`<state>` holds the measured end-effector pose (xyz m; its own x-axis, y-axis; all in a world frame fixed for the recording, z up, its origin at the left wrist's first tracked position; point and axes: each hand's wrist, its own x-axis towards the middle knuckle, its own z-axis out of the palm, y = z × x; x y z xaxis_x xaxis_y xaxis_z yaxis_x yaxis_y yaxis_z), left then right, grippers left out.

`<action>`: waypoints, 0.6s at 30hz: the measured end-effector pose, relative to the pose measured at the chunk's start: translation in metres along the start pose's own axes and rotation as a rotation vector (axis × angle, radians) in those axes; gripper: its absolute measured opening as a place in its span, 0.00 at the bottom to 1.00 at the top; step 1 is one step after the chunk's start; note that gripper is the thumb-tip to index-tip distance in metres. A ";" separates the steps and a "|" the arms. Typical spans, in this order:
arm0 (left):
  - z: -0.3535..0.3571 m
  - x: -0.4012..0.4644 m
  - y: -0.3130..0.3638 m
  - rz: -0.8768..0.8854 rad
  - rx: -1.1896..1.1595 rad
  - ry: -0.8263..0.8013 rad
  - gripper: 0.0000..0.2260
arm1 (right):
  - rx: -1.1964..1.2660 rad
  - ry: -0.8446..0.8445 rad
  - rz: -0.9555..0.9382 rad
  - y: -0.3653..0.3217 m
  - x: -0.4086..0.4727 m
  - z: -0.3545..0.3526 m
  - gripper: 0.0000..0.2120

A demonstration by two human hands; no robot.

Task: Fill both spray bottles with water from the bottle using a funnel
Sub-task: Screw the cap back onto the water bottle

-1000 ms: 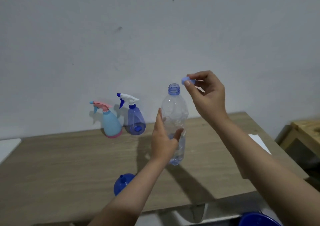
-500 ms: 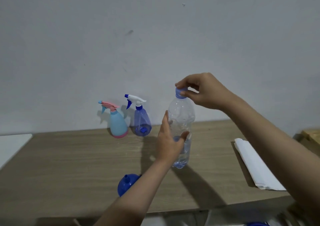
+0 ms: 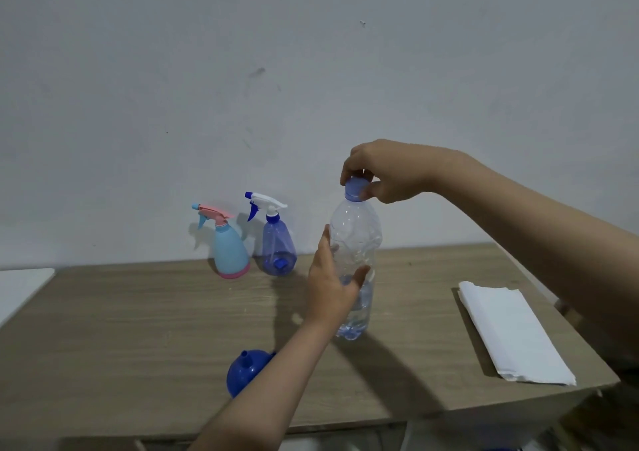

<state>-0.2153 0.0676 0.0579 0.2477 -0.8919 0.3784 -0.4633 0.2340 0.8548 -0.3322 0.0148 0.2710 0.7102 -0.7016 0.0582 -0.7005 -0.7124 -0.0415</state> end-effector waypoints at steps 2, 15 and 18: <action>0.001 0.000 -0.001 -0.012 -0.006 -0.001 0.42 | -0.069 -0.036 0.029 -0.004 0.004 -0.001 0.10; 0.000 -0.004 0.004 -0.029 -0.004 -0.015 0.43 | 0.062 0.456 0.216 -0.004 0.001 0.049 0.23; -0.005 -0.005 0.006 -0.031 -0.018 -0.084 0.45 | 0.238 0.605 0.293 -0.003 -0.006 0.073 0.23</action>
<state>-0.2152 0.0752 0.0629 0.1892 -0.9280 0.3211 -0.4412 0.2118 0.8721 -0.3289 0.0204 0.1982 0.2828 -0.7844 0.5521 -0.7733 -0.5270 -0.3526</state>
